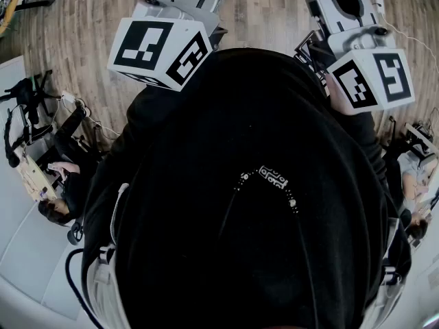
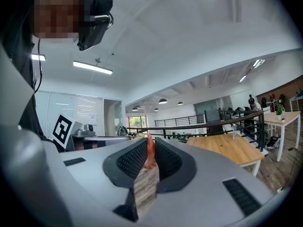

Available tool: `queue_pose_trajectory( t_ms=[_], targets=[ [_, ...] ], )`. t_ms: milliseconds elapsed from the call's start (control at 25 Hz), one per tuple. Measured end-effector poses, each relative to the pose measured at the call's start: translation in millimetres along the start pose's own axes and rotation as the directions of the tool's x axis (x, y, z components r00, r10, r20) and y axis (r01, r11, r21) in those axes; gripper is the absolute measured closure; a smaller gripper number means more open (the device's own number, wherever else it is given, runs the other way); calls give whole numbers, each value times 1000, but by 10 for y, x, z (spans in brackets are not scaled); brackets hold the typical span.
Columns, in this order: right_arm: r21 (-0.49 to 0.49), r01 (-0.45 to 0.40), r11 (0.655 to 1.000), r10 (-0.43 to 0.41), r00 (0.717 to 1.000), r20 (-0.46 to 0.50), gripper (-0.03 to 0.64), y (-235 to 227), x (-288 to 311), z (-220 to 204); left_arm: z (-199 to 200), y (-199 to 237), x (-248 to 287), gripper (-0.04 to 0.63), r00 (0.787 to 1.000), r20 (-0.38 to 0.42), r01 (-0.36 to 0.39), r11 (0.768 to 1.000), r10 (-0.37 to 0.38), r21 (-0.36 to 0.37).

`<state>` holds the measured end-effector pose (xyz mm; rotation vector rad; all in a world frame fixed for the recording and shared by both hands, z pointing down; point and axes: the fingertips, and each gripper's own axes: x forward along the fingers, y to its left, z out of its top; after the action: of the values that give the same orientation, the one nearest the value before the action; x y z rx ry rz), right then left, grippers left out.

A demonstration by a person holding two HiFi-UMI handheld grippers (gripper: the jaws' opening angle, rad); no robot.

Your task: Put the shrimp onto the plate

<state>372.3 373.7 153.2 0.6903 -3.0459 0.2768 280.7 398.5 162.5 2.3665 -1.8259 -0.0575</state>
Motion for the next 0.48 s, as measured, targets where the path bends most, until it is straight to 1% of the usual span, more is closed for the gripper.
queue_pose_trajectory(
  t_ms=[120, 280, 360, 480],
  targets=[
    [-21, -11, 1000, 11, 1000, 0, 555, 176, 22, -44, 5, -153, -43, 600, 1000, 11, 7, 999, -7, 45],
    [-23, -71, 997, 71, 997, -30, 555, 329, 109, -135, 90, -155, -79, 600, 999, 38, -4, 1000, 3, 21],
    [-18, -76, 997, 76, 997, -23, 555, 342, 126, -110, 155, -113, -115, 600, 999, 52, -12, 1000, 11, 26],
    [5, -77, 997, 78, 997, -12, 555, 351, 120, -46, 110, -45, -187, 600, 999, 26, -20, 1000, 20, 9]
  ],
)
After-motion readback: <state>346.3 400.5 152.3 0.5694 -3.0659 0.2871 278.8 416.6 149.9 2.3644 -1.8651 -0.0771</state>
